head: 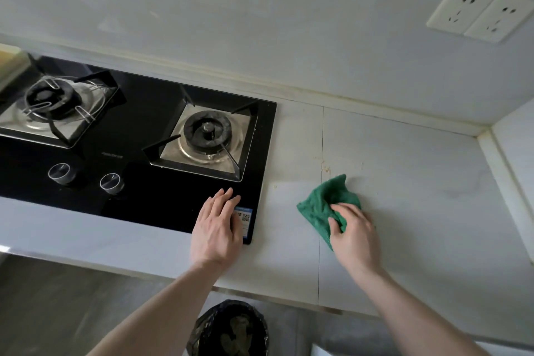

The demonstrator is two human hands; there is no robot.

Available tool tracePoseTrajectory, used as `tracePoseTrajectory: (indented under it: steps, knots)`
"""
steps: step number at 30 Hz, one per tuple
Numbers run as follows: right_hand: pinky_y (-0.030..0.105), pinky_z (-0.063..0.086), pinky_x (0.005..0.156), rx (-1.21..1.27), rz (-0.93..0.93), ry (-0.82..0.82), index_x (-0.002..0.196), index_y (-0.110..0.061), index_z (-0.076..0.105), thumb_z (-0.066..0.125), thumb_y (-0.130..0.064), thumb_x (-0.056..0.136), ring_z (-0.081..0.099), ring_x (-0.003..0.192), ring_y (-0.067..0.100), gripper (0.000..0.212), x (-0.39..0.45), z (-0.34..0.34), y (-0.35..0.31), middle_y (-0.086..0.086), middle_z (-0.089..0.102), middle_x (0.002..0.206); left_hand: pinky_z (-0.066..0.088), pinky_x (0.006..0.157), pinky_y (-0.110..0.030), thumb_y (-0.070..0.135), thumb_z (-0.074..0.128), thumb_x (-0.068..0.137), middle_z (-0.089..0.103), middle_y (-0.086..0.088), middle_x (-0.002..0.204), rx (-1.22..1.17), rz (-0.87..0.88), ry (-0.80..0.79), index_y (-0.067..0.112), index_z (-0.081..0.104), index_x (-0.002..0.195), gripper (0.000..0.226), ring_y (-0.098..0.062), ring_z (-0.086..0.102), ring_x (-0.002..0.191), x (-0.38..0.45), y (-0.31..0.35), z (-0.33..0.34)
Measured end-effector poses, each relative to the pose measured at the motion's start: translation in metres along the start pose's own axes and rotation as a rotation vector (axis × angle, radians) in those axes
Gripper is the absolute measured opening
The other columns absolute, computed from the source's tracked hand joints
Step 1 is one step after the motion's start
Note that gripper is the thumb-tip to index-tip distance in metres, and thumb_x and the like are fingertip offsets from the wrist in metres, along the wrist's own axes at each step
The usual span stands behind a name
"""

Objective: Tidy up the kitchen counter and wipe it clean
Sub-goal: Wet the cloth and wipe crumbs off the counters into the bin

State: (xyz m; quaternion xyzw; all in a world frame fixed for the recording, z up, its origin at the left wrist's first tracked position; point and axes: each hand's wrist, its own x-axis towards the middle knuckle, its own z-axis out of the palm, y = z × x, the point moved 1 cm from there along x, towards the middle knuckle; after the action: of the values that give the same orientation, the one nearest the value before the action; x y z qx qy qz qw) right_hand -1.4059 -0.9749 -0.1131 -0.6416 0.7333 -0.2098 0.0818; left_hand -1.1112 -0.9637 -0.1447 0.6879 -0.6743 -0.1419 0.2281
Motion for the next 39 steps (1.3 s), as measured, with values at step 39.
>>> tracePoseTrajectory:
  steps: [39]
  knots:
    - [0.034, 0.049, 0.083, 0.062, -0.162, 0.113, 0.115, -0.021, 0.07, 0.07, -0.02, 0.089, 0.057, 0.105, 0.028, 0.026, 0.16, -0.015, -0.008, -0.006, 0.069, 0.119, 0.014, 0.128, -0.044, 0.047, 0.047, 0.088, 0.047, -0.002, 0.155, 0.146, -0.212, 0.081, 0.026, 0.055, 0.145, 0.061, -0.023, 0.028, 0.153, 0.014, 0.046, 0.027]
